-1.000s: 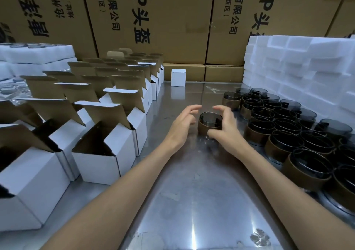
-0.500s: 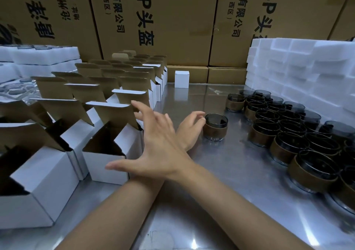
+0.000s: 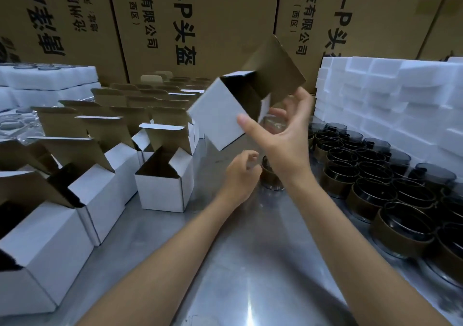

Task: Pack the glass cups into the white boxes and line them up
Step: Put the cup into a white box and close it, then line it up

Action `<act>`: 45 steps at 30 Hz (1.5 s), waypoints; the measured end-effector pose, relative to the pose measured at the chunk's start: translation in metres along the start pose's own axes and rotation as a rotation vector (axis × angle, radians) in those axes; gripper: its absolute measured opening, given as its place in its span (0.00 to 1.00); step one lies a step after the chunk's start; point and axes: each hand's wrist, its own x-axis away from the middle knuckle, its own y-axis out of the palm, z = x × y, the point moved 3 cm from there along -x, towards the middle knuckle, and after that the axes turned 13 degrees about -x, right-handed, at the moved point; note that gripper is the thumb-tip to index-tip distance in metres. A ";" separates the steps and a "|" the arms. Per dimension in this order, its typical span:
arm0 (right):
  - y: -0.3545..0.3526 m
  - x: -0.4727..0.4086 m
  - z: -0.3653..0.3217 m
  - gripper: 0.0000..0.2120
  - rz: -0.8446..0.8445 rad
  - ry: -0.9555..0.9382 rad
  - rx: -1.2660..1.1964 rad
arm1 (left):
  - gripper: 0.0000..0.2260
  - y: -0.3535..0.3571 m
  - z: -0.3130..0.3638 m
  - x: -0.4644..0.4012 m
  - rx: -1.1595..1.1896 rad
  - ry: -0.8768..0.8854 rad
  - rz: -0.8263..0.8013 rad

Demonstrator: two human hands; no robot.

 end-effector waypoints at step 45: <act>-0.045 0.018 0.059 0.31 -0.135 0.146 0.784 | 0.13 -0.036 0.010 0.016 0.068 0.187 0.488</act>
